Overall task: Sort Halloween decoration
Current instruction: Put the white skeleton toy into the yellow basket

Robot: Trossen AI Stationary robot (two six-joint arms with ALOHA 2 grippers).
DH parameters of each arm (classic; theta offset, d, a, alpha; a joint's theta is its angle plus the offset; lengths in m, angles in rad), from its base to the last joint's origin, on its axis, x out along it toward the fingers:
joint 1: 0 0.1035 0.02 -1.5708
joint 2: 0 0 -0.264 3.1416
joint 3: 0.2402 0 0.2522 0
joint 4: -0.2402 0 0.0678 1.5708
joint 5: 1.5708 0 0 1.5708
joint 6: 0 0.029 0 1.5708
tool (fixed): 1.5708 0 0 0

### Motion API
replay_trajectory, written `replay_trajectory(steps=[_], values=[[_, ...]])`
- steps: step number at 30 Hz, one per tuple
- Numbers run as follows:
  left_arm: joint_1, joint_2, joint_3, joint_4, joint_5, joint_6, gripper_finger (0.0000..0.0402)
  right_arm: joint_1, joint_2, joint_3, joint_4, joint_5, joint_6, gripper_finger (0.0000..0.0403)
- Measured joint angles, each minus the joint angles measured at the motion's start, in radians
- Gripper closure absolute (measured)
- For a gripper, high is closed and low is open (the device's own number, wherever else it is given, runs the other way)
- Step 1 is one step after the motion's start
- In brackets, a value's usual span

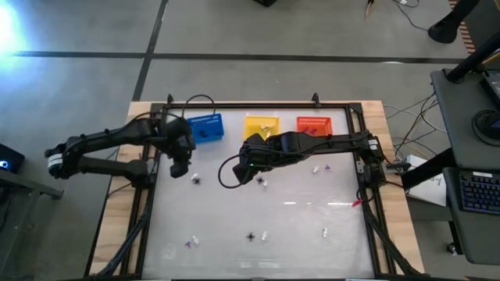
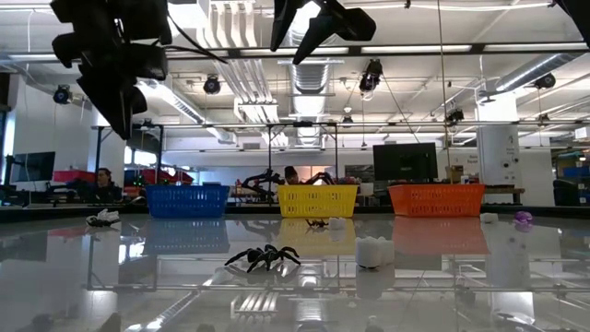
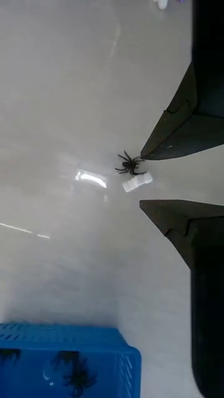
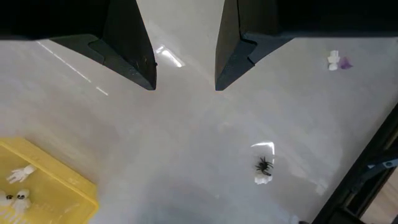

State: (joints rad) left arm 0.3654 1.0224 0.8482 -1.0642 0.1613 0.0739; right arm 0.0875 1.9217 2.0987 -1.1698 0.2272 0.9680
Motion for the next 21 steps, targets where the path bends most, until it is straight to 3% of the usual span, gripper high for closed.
replay_trajectory(steps=[7, 21], values=[[-0.026, 0.075, 0.000, 0.010, -0.119, -0.028, 0.0306, 0.000, 0.000, 0.000, 0.000, 0.008, 0.000, 0.0248], [-0.031, 0.171, -0.012, 0.113, -0.065, -0.096, 0.0306, 0.000, 0.011, -0.011, 0.000, 0.010, -0.037, 0.0248]])
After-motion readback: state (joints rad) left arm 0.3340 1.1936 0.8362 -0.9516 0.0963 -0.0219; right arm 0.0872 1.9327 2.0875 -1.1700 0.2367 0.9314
